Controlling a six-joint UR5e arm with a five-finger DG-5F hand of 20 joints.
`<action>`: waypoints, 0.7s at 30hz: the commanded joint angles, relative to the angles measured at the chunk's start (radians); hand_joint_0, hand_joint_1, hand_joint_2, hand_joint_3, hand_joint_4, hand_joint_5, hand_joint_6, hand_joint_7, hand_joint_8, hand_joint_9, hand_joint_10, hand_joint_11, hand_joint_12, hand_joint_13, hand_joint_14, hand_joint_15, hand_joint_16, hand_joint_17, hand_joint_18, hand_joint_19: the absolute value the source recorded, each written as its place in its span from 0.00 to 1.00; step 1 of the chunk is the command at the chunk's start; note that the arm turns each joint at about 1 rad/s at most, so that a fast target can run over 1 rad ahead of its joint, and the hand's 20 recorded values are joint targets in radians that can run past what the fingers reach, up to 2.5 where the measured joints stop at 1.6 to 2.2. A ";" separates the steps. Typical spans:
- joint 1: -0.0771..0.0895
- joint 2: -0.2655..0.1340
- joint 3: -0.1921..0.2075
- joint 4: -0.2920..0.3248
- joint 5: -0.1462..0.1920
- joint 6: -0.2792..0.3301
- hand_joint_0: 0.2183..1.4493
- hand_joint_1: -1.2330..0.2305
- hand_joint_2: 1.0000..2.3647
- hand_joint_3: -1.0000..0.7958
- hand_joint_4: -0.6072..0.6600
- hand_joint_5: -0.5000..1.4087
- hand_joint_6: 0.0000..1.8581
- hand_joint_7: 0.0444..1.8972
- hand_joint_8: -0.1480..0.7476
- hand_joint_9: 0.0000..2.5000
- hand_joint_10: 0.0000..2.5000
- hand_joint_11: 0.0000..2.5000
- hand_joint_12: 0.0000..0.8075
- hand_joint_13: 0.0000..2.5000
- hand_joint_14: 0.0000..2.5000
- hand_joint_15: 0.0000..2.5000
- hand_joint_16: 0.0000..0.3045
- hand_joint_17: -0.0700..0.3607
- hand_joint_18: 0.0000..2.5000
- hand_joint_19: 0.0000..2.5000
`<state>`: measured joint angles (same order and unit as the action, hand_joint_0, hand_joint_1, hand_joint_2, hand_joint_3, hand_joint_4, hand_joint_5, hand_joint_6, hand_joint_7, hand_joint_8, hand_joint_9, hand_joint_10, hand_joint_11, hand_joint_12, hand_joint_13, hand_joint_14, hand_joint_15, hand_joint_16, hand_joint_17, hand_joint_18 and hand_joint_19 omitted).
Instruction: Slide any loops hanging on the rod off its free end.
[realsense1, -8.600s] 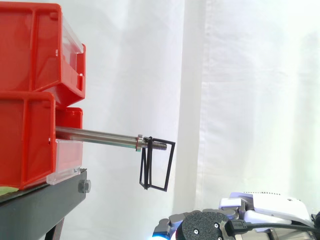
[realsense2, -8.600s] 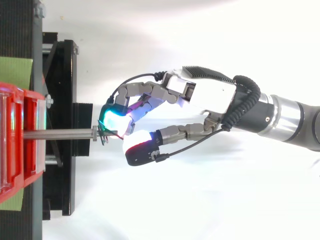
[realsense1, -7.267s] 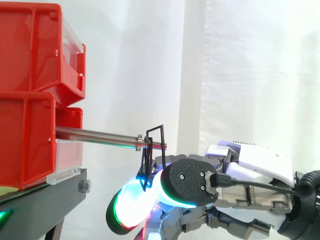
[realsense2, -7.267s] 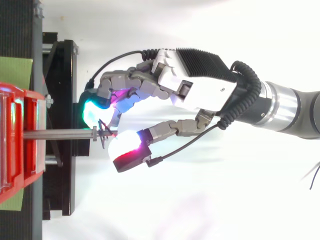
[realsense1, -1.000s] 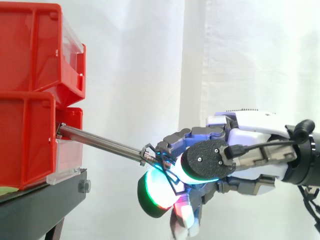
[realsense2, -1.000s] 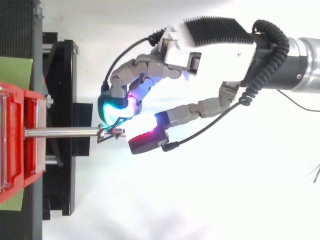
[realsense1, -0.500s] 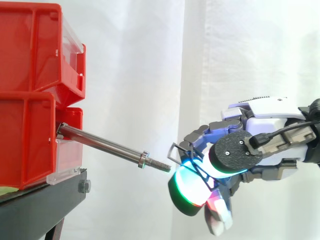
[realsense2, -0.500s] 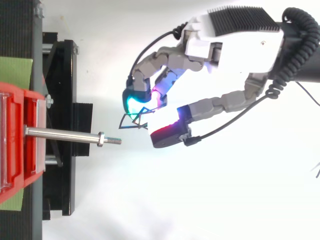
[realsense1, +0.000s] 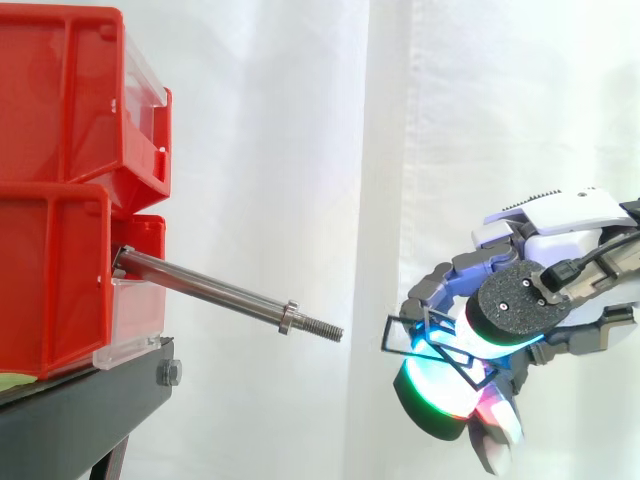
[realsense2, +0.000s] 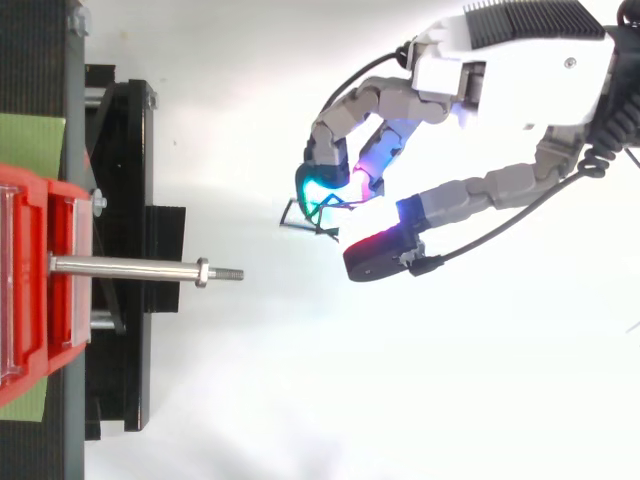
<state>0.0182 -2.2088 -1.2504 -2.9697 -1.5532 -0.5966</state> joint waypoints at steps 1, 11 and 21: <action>0.005 0.011 0.000 -0.046 0.018 0.040 0.28 0.45 0.01 0.44 0.58 0.19 0.46 0.54 0.54 0.43 0.01 0.29 0.44 0.39 0.01 0.18 0.20 0.48 0.35 0.22; 0.008 0.018 0.000 -0.049 0.039 0.046 0.29 0.42 0.01 0.51 0.56 0.19 0.47 0.55 0.56 0.45 0.01 0.28 0.47 0.40 0.01 0.17 0.21 0.49 0.37 0.20; 0.009 0.018 0.000 -0.049 0.041 0.047 0.32 0.35 0.01 0.40 0.57 0.17 0.49 0.51 0.50 0.39 0.01 0.30 0.41 0.37 0.01 0.18 0.17 0.44 0.33 0.21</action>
<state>0.0274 -2.1905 -1.2502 -3.0189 -1.5126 -0.5492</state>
